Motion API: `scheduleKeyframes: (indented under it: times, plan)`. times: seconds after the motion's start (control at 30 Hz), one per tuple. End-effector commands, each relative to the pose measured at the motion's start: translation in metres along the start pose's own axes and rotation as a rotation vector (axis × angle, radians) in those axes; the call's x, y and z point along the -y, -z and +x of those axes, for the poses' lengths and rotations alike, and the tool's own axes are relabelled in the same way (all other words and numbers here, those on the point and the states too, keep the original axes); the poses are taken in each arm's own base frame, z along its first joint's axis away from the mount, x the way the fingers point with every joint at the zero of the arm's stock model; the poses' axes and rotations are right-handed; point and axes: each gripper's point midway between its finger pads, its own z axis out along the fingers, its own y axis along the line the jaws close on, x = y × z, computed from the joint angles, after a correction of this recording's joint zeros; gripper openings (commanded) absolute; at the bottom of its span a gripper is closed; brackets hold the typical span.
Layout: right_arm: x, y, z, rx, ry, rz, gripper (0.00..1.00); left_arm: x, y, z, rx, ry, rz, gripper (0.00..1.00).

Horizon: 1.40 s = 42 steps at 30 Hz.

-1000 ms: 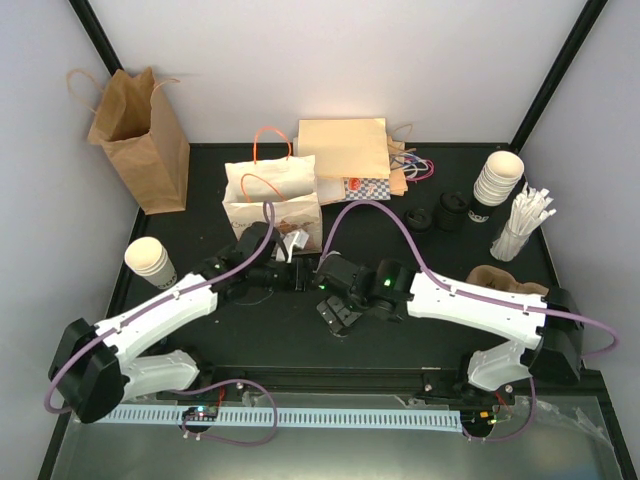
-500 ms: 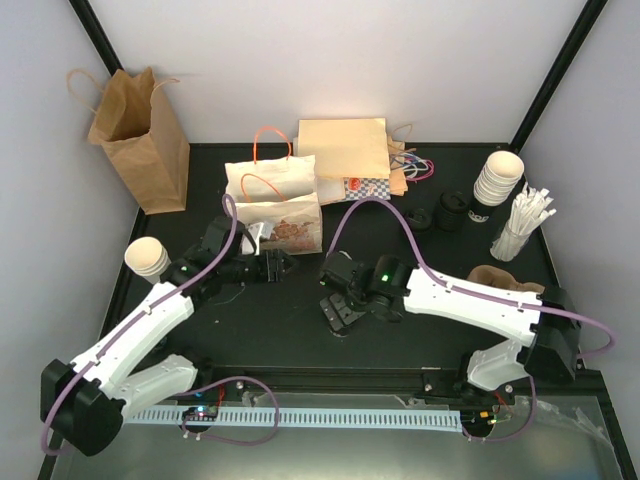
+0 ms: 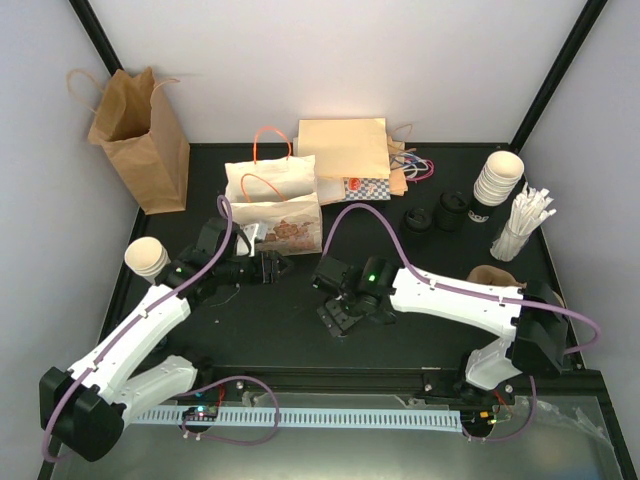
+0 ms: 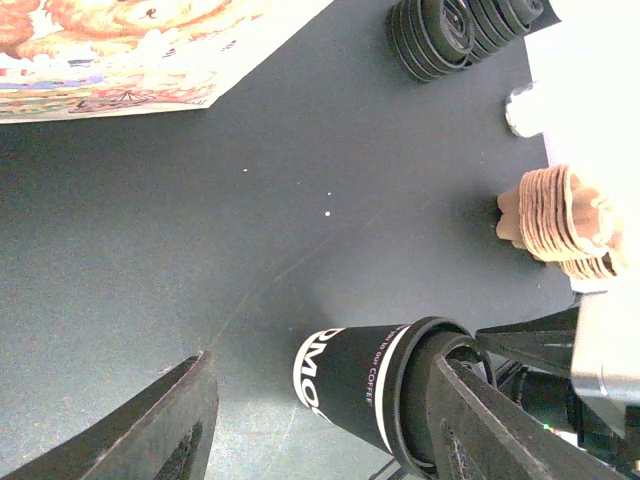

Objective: Pack the takeout coffee

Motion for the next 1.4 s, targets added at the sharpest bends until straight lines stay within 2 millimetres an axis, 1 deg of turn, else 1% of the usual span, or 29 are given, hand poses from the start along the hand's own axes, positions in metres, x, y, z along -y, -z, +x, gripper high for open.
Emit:
scheduleKeyframes:
  times: [0.0, 0.13, 0.2, 0.33, 0.57, 0.73, 0.87, 1.2, 1.37]
  plan:
    - [-0.007, -0.002, -0.004, -0.019, 0.02, -0.021, 0.92, 0.0, 0.003, 0.001, -0.003, -0.013, 0.006, 0.6]
    - [-0.008, -0.004, -0.005, -0.029, 0.026, -0.019, 0.88, 0.0, 0.004, 0.002, -0.004, -0.011, 0.005, 0.6]
    - [-0.008, -0.004, -0.005, -0.032, 0.031, -0.013, 0.88, -0.001, 0.005, 0.002, -0.004, -0.012, 0.002, 0.6]
    - [-0.004, -0.003, -0.007, -0.038, 0.038, 0.017, 0.92, -0.002, 0.007, 0.001, 0.001, -0.014, -0.007, 0.6]
    - [0.0, 0.001, -0.011, -0.037, 0.056, 0.048, 0.89, -0.003, 0.008, 0.002, 0.003, -0.018, -0.012, 0.6]
    - [0.0, -0.001, -0.011, -0.051, 0.07, 0.061, 0.89, -0.004, 0.008, 0.002, -0.001, -0.018, -0.014, 0.6]
    - [-0.002, -0.002, -0.011, -0.054, 0.073, 0.052, 0.84, -0.005, 0.007, 0.002, -0.001, -0.019, -0.018, 0.6]
    - [-0.004, -0.009, -0.008, -0.079, 0.079, 0.05, 0.8, -0.008, 0.011, 0.0, 0.006, -0.026, -0.043, 0.6]
    - [-0.002, -0.007, -0.008, -0.08, 0.077, 0.062, 0.78, -0.008, 0.012, 0.001, 0.009, -0.03, -0.047, 0.6]
